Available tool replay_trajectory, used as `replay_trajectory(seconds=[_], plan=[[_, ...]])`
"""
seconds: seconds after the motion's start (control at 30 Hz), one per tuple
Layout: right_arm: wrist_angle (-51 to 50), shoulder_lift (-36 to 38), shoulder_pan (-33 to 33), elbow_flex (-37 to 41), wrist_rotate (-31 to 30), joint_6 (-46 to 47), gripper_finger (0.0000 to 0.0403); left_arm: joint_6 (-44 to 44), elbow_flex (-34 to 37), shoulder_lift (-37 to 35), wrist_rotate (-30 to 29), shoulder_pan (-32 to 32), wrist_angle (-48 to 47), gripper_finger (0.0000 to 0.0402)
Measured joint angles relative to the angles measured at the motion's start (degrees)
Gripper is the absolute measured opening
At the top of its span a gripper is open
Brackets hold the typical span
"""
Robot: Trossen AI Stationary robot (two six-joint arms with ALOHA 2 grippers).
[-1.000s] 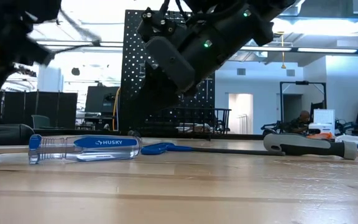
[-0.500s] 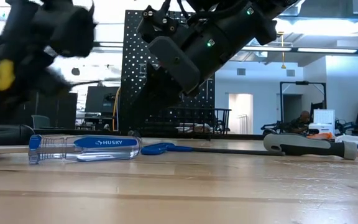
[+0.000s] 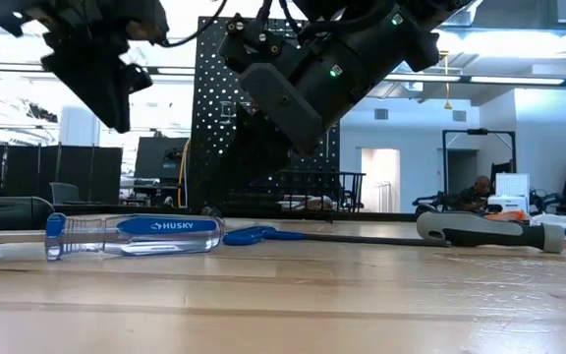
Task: Hang tools onto peg board
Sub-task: Hang the red Allen wrench on the pegboard
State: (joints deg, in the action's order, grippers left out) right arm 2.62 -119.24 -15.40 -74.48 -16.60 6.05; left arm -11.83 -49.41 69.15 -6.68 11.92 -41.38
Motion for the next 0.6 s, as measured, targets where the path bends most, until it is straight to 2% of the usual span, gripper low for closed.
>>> replay_trajectory(seconds=[0.2,0.43,0.6], plan=[[-2.1,0.0,0.1,0.0,1.0,2.5,0.0173,0.7,5.3,5.2,0.0,-2.2,6.3,0.0088],[-0.6,0.0,2.7,0.0,13.3,6.0,0.0173,2.1,7.0,15.2,0.0,-3.4,15.5,0.0079],[0.0,-0.1,3.3,0.0,14.4,6.2,0.0173,3.1,6.9,19.9,4.6,-2.4,21.6,0.0073]])
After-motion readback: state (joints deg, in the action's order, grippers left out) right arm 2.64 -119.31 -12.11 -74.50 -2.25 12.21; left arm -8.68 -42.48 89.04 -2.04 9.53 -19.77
